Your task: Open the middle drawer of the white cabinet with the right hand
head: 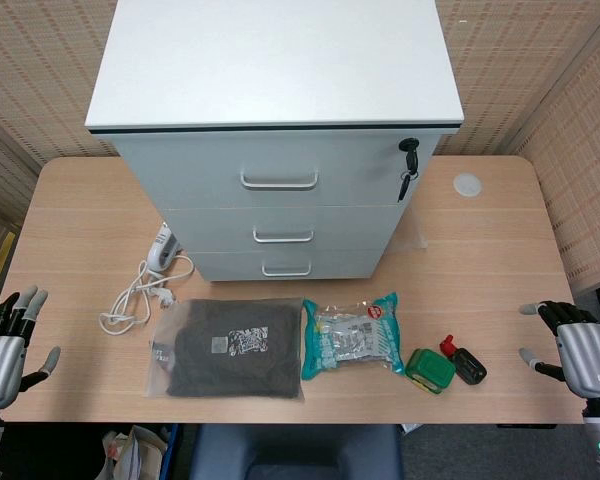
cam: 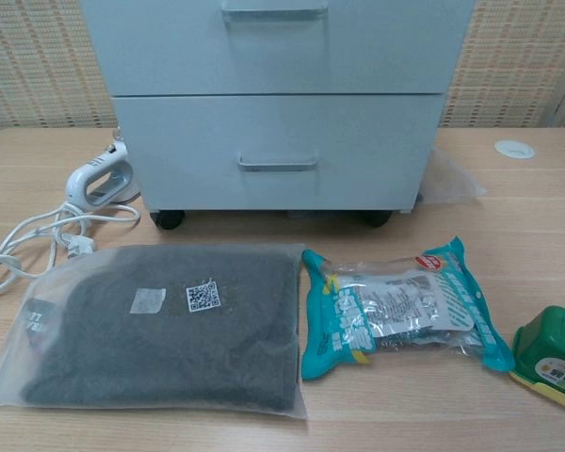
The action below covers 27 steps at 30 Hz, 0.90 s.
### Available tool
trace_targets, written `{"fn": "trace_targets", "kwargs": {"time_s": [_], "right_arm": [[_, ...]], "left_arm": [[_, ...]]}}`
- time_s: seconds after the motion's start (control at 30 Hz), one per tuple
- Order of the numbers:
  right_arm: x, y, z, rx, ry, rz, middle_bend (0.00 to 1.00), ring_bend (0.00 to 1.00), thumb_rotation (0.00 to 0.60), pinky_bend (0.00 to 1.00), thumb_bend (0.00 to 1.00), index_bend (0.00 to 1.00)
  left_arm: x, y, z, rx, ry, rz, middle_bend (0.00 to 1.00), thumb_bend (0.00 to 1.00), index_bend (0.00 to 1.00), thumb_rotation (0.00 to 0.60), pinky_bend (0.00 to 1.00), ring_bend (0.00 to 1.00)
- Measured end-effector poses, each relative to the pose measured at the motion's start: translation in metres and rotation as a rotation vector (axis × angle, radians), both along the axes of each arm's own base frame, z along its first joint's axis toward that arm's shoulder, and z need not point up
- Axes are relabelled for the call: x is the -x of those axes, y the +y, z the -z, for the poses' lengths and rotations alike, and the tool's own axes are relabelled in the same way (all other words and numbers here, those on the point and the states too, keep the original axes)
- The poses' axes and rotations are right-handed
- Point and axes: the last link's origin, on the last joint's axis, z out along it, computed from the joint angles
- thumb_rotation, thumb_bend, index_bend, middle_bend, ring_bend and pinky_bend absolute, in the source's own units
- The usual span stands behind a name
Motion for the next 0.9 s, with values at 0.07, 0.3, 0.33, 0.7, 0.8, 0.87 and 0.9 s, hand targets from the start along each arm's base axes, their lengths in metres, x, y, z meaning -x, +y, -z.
{"fn": "trace_targets", "kwargs": {"time_s": [0.07, 0.3, 0.33, 0.7, 0.8, 0.87, 0.9], "right_arm": [[0.0, 0.0, -0.001, 0.004, 0.0, -0.003, 0.37, 0.3, 0.6, 0.4, 0.12, 0.33], [-0.005, 0.001, -0.002, 0.021, -0.006, -0.023, 0.37, 0.3, 0.6, 0.4, 0.13, 0.33], [-0.006, 0.001, -0.002, 0.023, -0.006, -0.026, 0.37, 0.3, 0.6, 0.4, 0.13, 0.33], [-0.017, -0.003, -0.006, 0.028, 0.021, -0.061, 0.57, 0.52, 0.6, 0.46, 0.15, 0.33], [-0.024, -0.008, -0.007, 0.017, 0.034, -0.084, 0.67, 0.62, 0.6, 0.57, 0.16, 0.33], [-0.029, -0.012, -0.007, 0.008, 0.043, -0.099, 0.72, 0.68, 0.6, 0.64, 0.17, 0.32], [-0.033, -0.015, -0.007, 0.002, 0.048, -0.109, 0.75, 0.71, 0.6, 0.67, 0.18, 0.31]], "left_arm": [[-0.001, 0.0, 0.001, 0.003, -0.002, 0.002, 0.02, 0.32, 0.06, 0.6, 0.11, 0.02], [-0.003, 0.0, 0.001, 0.006, -0.001, 0.013, 0.02, 0.32, 0.06, 0.6, 0.11, 0.02], [-0.003, 0.0, 0.0, 0.005, -0.002, 0.015, 0.02, 0.32, 0.06, 0.6, 0.11, 0.02], [-0.005, 0.001, -0.003, -0.004, -0.005, 0.032, 0.02, 0.32, 0.07, 0.6, 0.11, 0.02], [-0.007, 0.002, -0.004, -0.002, -0.004, 0.042, 0.02, 0.32, 0.07, 0.6, 0.11, 0.02], [-0.008, 0.003, -0.004, -0.002, -0.003, 0.049, 0.02, 0.32, 0.07, 0.6, 0.11, 0.03], [-0.009, 0.003, -0.005, -0.002, -0.001, 0.052, 0.02, 0.32, 0.07, 0.6, 0.11, 0.03]]}}
